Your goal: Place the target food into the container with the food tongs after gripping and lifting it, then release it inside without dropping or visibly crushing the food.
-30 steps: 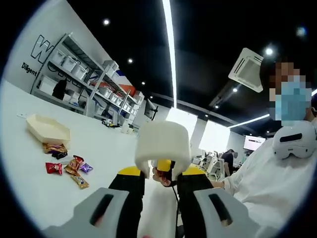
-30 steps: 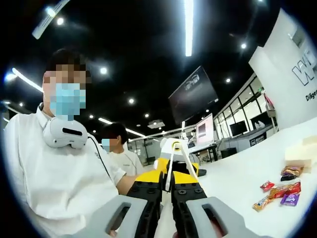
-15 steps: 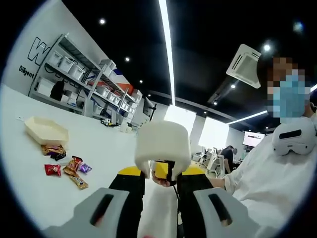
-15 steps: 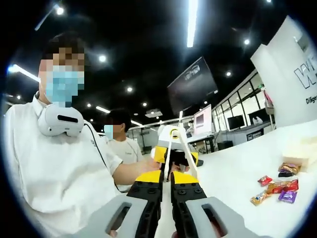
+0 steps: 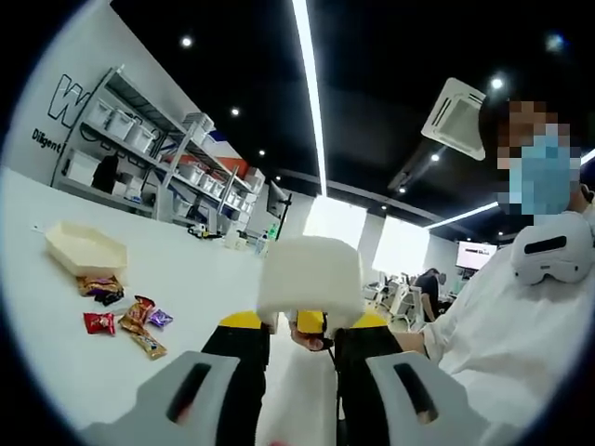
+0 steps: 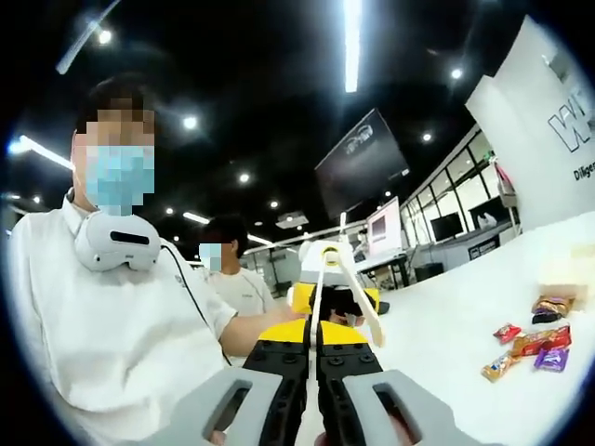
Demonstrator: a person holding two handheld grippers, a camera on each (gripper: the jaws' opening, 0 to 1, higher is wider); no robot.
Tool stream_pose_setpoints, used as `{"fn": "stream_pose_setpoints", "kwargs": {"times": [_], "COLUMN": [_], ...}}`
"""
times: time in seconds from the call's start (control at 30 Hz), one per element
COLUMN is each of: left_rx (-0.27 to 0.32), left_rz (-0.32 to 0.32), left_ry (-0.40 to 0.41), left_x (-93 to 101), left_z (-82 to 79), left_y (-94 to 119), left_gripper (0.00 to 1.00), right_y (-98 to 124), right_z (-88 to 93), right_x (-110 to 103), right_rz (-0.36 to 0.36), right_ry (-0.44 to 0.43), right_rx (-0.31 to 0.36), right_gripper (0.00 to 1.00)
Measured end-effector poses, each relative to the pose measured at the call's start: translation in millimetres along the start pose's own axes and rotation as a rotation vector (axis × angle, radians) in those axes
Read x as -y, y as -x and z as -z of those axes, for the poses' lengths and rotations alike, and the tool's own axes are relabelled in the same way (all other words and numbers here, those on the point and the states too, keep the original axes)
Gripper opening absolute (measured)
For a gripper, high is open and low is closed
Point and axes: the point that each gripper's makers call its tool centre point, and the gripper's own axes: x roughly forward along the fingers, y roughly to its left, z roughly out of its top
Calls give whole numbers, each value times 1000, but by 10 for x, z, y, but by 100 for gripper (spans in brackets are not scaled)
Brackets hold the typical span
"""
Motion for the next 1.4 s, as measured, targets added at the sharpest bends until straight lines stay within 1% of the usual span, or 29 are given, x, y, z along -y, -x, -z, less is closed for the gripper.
{"fn": "stream_pose_setpoints", "kwargs": {"times": [0.17,0.53,0.6,0.67,0.77,0.83,0.97,1.03,1.1,1.13,1.23,1.27,1.33,1.4], "left_rx": [-2,-22,-23,-29,-27,-27,-40,-56,-72,-78,-92,-104,-122,-129], "left_rz": [3,-3,-7,-3,-3,-4,-10,-9,-5,-6,-16,-7,-1,1], "left_ry": [0,-26,-23,-46,-35,-34,-53,-37,18,30,5,7,-11,-20], "left_x": [13,12,2,12,8,3,17,13,7,3,-17,-8,8,14], "left_z": [1,32,33,41,28,26,31,45,59,62,65,74,77,78], "left_y": [3,-2,-2,-6,-3,-4,-15,-14,-8,-9,-13,-16,-22,-26], "left_gripper": [28,27,27,26,26,26,25,24,24,24,23,23,23,23], "right_y": [3,6,8,20,25,26,37,34,24,16,22,23,25,35], "right_z": [-12,-14,-14,-11,-35,-30,-16,-5,13,33,39,47,63,58], "right_x": [-10,-6,13,34,22,29,42,39,29,31,57,46,33,36], "right_rz": [-1,-7,2,4,0,1,4,5,1,3,9,3,12,20], "right_ry": [-1,-18,-12,-19,-8,-22,-24,-22,-30,-30,-42,-26,31,72], "right_rx": [14,32,35,38,55,57,61,56,50,40,36,29,2,-8], "right_gripper": [0,0,0,0,0,0,0,0,0,0,0,0,0,0]}}
